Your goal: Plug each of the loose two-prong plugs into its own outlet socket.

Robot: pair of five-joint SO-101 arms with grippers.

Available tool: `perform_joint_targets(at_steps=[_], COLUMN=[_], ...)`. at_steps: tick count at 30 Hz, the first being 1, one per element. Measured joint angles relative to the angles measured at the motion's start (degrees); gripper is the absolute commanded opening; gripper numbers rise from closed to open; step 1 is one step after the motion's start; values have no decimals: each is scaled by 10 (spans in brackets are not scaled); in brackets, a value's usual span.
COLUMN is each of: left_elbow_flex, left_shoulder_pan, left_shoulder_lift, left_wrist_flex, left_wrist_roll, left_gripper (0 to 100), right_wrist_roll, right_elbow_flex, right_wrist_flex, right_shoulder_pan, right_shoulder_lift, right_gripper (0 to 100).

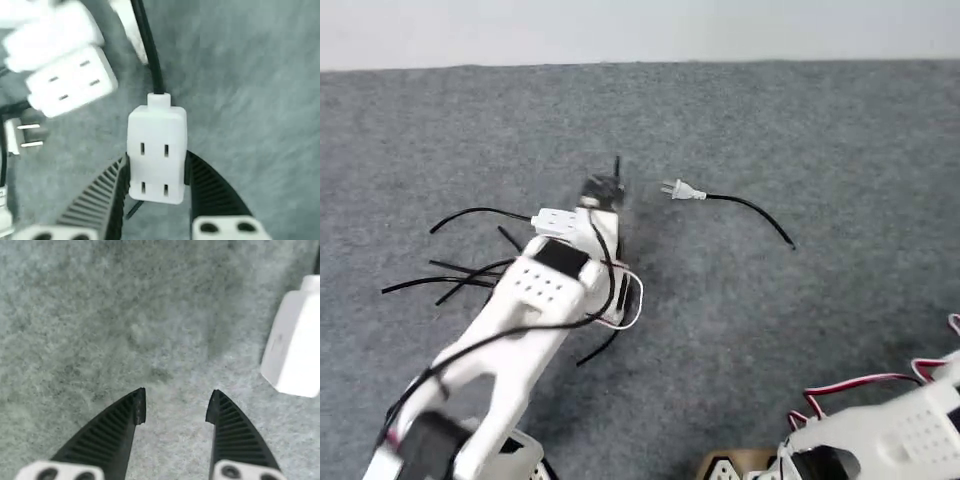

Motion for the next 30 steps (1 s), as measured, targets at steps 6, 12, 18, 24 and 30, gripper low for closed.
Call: perform_joint_targets(at_steps=[6,12,18,24,30], left_elbow_flex=[205,316,288,214,235], left_shoulder_pan=[21,116,117,113,117], left_shoulder_lift=[-152,-175,-76,24,5], left_wrist_flex=[-229,-309,-309,-309,-309], left_wrist_roll=[25,85,108,109,109], left_gripper=[13,15,36,379,503], right_wrist_roll=[-6,-8,-8,-8,-11], right_elbow_flex=[2,2,2,2,2], right_wrist_flex=[7,12,31,41,60], right_shoulder_pan=[-18,-43,-62,-75,-105], right_shoulder_lift=[0,0,0,0,0], right_gripper=[187,187,187,187,187])
